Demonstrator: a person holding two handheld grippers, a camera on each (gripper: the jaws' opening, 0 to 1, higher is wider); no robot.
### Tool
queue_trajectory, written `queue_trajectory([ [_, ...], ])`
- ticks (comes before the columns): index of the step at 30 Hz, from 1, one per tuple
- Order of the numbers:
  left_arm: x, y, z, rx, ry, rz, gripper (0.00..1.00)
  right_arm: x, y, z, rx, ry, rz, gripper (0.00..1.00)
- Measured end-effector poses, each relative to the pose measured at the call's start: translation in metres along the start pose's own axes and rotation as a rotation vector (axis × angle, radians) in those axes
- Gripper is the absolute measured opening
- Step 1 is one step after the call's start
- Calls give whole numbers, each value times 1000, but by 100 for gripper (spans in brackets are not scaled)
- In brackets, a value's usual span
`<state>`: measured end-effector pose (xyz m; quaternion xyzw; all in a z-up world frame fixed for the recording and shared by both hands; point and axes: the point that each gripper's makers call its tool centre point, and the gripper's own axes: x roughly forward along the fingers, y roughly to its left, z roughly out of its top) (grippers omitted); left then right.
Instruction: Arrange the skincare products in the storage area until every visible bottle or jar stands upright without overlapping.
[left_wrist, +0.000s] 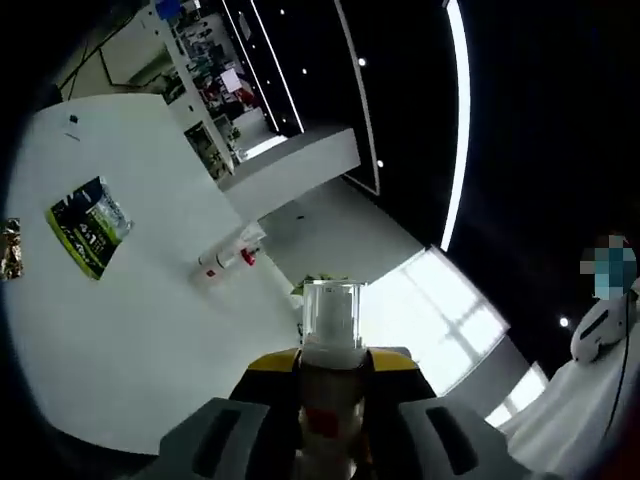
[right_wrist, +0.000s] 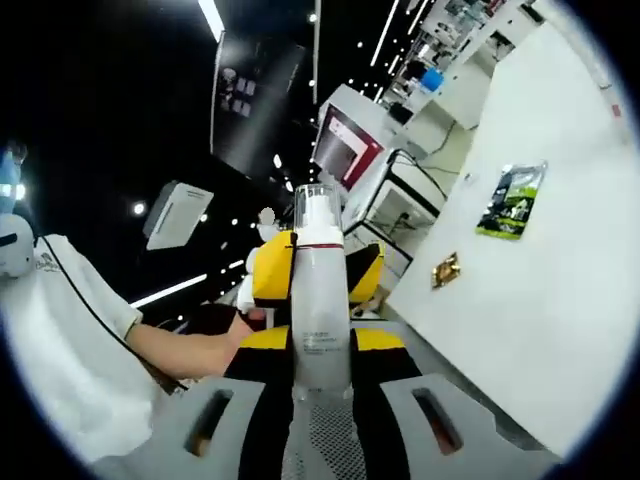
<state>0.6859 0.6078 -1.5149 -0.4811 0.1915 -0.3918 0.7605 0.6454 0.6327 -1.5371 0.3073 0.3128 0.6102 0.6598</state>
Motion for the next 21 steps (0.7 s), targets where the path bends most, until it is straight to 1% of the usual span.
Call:
queue_trajectory([
  [1, 0, 2, 1, -10, -6, 7, 23, 0, -2, 1, -16, -6, -23, 20],
  [2, 0, 5, 2, -13, -11, 28, 23, 0, -7, 4, -65, -19, -59, 20],
  [3, -1, 14, 4, -9, -23, 77, 23, -1, -10, 6, -116, -21, -98, 20],
  [4, -1, 15, 4, 0, -21, 83, 23, 0, -14, 4, -169, -1, -133, 21],
  [5, -2, 21, 3, 24, -17, 123, 23, 1, -16, 3, -198, 7, -165, 21],
  [6, -2, 25, 3, 42, -15, 150, 23, 1, -20, 2, -257, 16, -216, 22],
  [7, -3, 30, 3, 55, -18, 186, 23, 1, -21, 3, -304, 21, -244, 22],
  [9, -2, 36, 1, 62, -15, 252, 23, 1, -26, 3, -392, 33, -310, 23],
  [10, -2, 40, 0, 56, -23, 302, 23, 2, -28, 3, -441, 44, -344, 23],
  [11, -2, 43, -1, 53, -27, 340, 23, 2, -31, 2, -470, 52, -374, 23],
  [12, -3, 47, 0, 68, -44, 384, 23, 2, -32, 2, -499, 57, -401, 23],
  [13, -3, 48, 0, 67, -58, 403, 23, 2, -33, 1, -526, 67, -414, 23],
  [14, -1, 47, -4, 70, -46, 408, 23, 3, -34, -1, -536, 76, -424, 23],
  [15, -1, 48, -5, 82, -47, 428, 23, 3, -37, -2, -543, 88, -445, 24],
  [16, -1, 50, -6, 97, -46, 436, 23, 1, -41, -2, -568, 95, -475, 25],
  [17, -2, 51, -6, 105, -43, 443, 23, 2, -42, -4, -579, 108, -478, 24],
  [18, 0, 52, -6, 112, -42, 449, 23, 2, -44, -6, -591, 125, -483, 23],
  [19, 0, 52, -7, 118, -41, 451, 23, 0, -51, -6, -618, 140, -525, 22],
  [20, 1, 51, -7, 122, -47, 446, 23, -2, -54, -6, -626, 148, -547, 21],
  [21, 2, 51, -7, 117, -47, 444, 23, -3, -57, -3, -656, 150, -561, 21],
])
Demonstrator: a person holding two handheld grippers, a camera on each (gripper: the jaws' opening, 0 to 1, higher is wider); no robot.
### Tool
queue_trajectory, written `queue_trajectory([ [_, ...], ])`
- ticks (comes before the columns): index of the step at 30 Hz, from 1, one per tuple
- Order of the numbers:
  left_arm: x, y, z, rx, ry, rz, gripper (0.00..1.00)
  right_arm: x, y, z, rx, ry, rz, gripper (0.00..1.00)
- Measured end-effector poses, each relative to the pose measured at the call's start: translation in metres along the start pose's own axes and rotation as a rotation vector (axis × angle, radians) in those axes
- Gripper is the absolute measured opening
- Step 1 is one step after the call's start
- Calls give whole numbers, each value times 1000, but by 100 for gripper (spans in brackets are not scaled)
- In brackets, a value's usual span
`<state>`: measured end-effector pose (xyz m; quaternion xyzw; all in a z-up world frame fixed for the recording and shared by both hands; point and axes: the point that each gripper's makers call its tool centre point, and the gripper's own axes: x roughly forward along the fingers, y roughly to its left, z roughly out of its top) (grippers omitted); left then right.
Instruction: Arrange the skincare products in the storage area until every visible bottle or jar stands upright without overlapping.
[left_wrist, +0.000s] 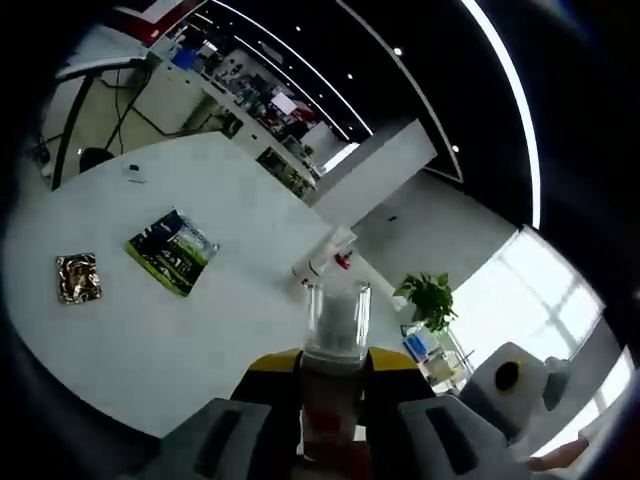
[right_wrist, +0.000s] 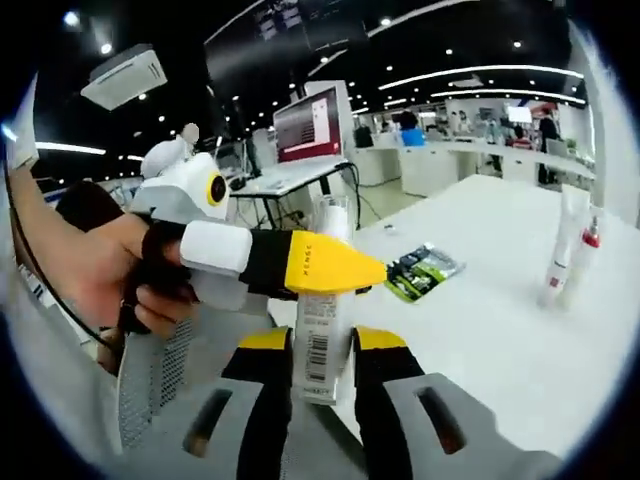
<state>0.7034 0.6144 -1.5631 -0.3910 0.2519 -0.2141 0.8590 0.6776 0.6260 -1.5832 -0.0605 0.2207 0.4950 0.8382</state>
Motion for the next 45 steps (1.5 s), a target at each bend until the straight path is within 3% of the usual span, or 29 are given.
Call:
queue_trajectory([
  [3, 0, 3, 0, -2, 13, -6, 22, -2, 3, 0, 82, -8, 45, 19],
  [5, -1, 0, -1, 0, 31, -35, 22, -4, 2, 1, 104, -10, 69, 19],
  [8, -5, 0, -2, 11, 63, -83, 22, -4, 8, 1, 219, -15, 131, 19],
  [11, -10, -10, 1, -53, 64, -180, 23, -6, 13, 7, 336, -41, 218, 19],
  [15, -15, -24, 4, -57, 43, -298, 24, -15, 18, 18, 481, -94, 319, 19],
  [19, -20, -30, 0, -60, 72, -353, 25, -20, 26, 19, 555, -87, 402, 19],
  [21, -23, -37, 1, -104, 76, -401, 25, -25, 33, 25, 613, -103, 467, 19],
  [25, -28, -41, 2, -100, 81, -439, 25, -31, 37, 28, 624, -117, 511, 19],
  [29, -27, -36, 2, -110, 80, -416, 24, -30, 36, 26, 653, -126, 516, 20],
  [33, -23, -23, 3, -105, 56, -336, 24, -22, 30, 23, 545, -152, 395, 20],
  [37, -25, -12, 7, -136, 26, -290, 24, -19, 31, 16, 504, -126, 352, 21],
  [41, -24, -13, 5, -133, 26, -289, 24, -18, 33, 13, 442, -116, 323, 20],
  [44, -23, -16, 4, -139, 24, -305, 24, -20, 31, 13, 462, -123, 329, 18],
  [45, -23, -18, 3, -152, 30, -319, 24, -23, 30, 14, 532, -127, 351, 18],
])
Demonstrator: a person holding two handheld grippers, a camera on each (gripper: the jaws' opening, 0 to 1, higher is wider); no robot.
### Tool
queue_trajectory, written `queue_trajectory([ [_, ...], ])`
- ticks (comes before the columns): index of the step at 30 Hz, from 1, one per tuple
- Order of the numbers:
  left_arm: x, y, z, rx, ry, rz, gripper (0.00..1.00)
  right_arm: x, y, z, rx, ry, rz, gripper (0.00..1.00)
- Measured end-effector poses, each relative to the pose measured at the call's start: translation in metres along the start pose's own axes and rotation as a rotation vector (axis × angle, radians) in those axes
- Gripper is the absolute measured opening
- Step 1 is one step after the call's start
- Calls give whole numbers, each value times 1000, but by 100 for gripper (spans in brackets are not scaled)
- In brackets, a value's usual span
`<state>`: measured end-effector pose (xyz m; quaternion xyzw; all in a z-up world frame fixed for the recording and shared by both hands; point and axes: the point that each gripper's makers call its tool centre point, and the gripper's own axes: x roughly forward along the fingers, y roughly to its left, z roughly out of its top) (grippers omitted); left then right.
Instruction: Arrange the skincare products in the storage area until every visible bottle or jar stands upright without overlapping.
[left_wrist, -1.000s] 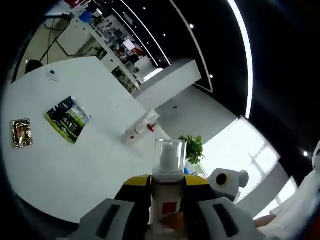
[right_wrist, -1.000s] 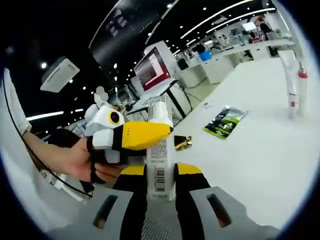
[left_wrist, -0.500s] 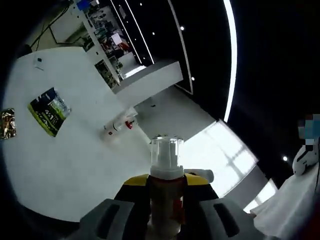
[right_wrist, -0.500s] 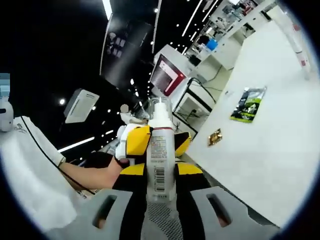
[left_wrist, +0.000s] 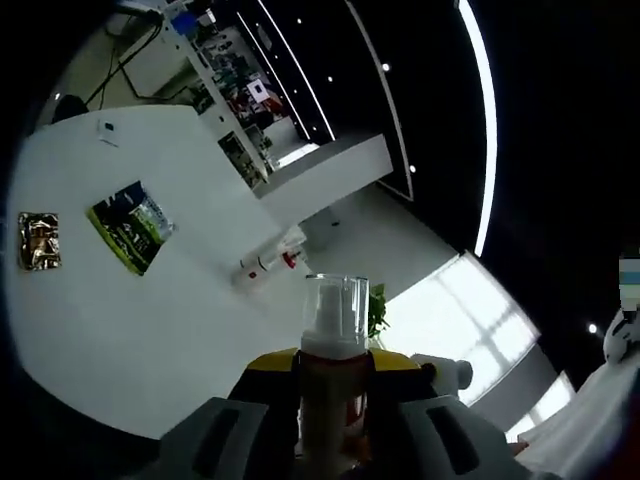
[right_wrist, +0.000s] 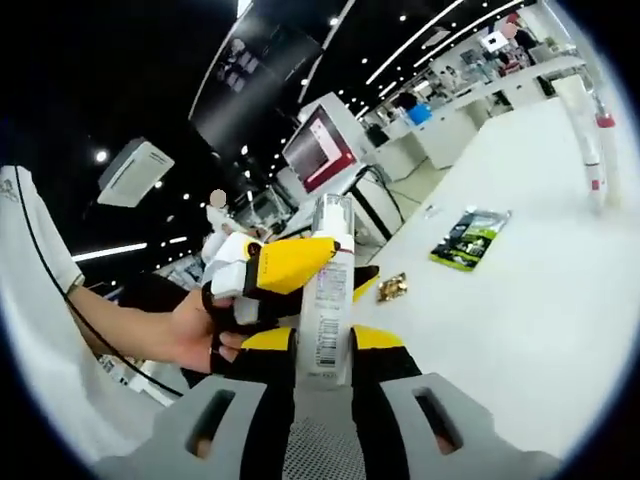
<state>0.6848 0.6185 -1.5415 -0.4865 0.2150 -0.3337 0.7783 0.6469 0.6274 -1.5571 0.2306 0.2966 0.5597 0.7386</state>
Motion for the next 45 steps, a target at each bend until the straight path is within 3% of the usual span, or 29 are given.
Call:
queue_trajectory([
  [4, 2, -16, 2, -21, -12, -81, 24, -9, 7, 12, 167, -65, 126, 17],
  [7, 1, -21, 3, -27, -14, -121, 23, -10, 11, 15, 183, -75, 159, 17],
  [9, 1, -25, 2, -62, -5, -154, 23, -11, 17, 17, 243, -80, 216, 17],
  [15, 5, -31, -1, -113, 40, -199, 22, -12, 17, 21, 275, -81, 254, 17],
  [21, 4, -31, -2, -72, 104, -182, 22, -11, 18, 23, 288, -82, 270, 18],
  [24, 4, -29, 0, -14, 124, -156, 22, -7, 17, 23, 182, -70, 224, 19],
  [26, 5, -20, 2, 111, 139, -91, 22, -7, 8, 34, 41, -117, 120, 20],
  [27, 4, -18, 0, 149, 163, -75, 22, -10, 7, 41, 4, -131, 99, 22],
  [28, 5, -17, 3, 169, 158, -56, 22, -9, 5, 37, -20, -87, 91, 24],
  [30, 5, -16, 6, 223, 159, -57, 22, -13, 0, 49, -71, -114, 50, 30],
  [32, 6, -17, 8, 257, 163, -59, 22, -16, -1, 51, -63, -110, 37, 34],
  [34, 9, -20, 5, 323, 196, -68, 22, -19, -4, 62, -112, -133, 1, 34],
  [38, 16, -17, -2, 378, 246, -61, 22, -15, 2, 69, -147, -118, 13, 37],
  [41, 18, -16, -2, 396, 260, -74, 21, -13, 4, 75, -170, -113, 10, 36],
  [45, 23, -19, -16, 472, 328, -84, 21, -8, 1, 79, -183, -93, -5, 34],
])
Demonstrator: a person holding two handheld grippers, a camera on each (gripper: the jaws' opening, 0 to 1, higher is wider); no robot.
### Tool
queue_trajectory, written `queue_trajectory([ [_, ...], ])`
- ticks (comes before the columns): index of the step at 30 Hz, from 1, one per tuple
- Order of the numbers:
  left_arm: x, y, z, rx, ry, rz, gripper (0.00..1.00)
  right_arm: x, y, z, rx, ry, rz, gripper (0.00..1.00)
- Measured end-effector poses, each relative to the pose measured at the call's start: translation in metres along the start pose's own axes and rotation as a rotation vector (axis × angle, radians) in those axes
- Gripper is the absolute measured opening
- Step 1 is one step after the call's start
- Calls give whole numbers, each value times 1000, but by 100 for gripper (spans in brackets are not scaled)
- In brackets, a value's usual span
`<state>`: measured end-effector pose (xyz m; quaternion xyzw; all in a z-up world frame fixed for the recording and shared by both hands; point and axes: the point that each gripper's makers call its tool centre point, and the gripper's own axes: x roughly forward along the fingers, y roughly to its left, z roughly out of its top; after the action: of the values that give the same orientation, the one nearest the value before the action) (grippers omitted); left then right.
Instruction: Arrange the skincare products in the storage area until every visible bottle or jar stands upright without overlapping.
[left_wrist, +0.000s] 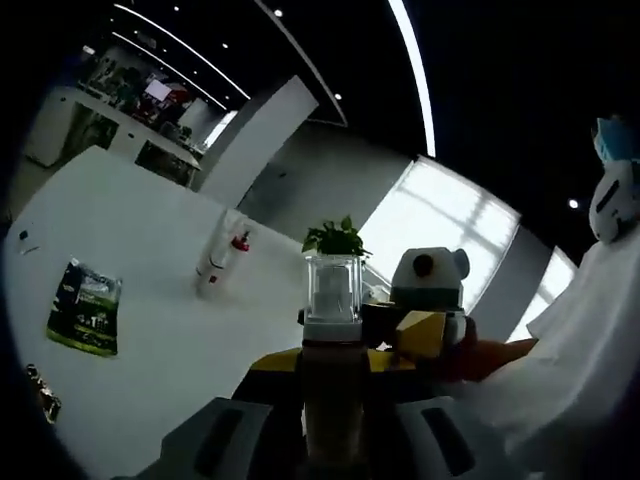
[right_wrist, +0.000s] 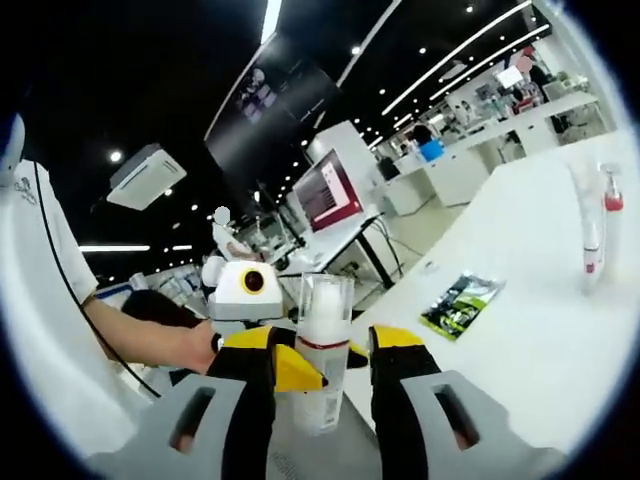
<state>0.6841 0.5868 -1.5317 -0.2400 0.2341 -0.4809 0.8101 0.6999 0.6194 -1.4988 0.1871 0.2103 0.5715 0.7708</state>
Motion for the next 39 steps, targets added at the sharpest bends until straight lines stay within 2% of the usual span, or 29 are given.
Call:
queue_trajectory([
  [4, 7, -5, -3, 26, 24, 2, 22, 4, -2, -3, 1, 28, 0, 22],
  [9, 3, 0, -7, 52, 36, 15, 22, 4, -2, -7, 7, 60, 10, 21],
  [16, 3, 4, -9, 77, 53, 51, 23, 7, -1, -10, -49, 84, 11, 20],
  [17, 2, 6, -11, 80, 62, 59, 23, 7, -2, -9, -59, 84, 8, 20],
  [20, -1, 17, -28, 127, 157, 121, 25, 7, -7, -3, -64, 69, 6, 20],
  [22, -2, 19, -33, 154, 175, 132, 26, 8, -9, 1, -66, 67, 7, 20],
  [25, -10, 35, -40, 185, 222, 237, 35, 5, -19, 11, -102, 57, -13, 20],
  [28, -29, 62, -44, 317, 281, 427, 37, 2, -31, 22, -118, 42, -37, 20],
  [29, -35, 69, -47, 384, 303, 470, 37, 0, -36, 26, -125, 36, -48, 20],
  [31, -43, 76, -55, 414, 340, 522, 37, -2, -45, 33, -142, 26, -70, 20],
  [37, -52, 90, -59, 454, 341, 603, 37, -10, -76, 55, -185, 5, -140, 20],
  [38, -53, 90, -59, 450, 334, 605, 37, -11, -79, 57, -187, 3, -146, 20],
  [39, -51, 88, -56, 415, 274, 592, 37, -12, -84, 60, -189, 2, -156, 20],
])
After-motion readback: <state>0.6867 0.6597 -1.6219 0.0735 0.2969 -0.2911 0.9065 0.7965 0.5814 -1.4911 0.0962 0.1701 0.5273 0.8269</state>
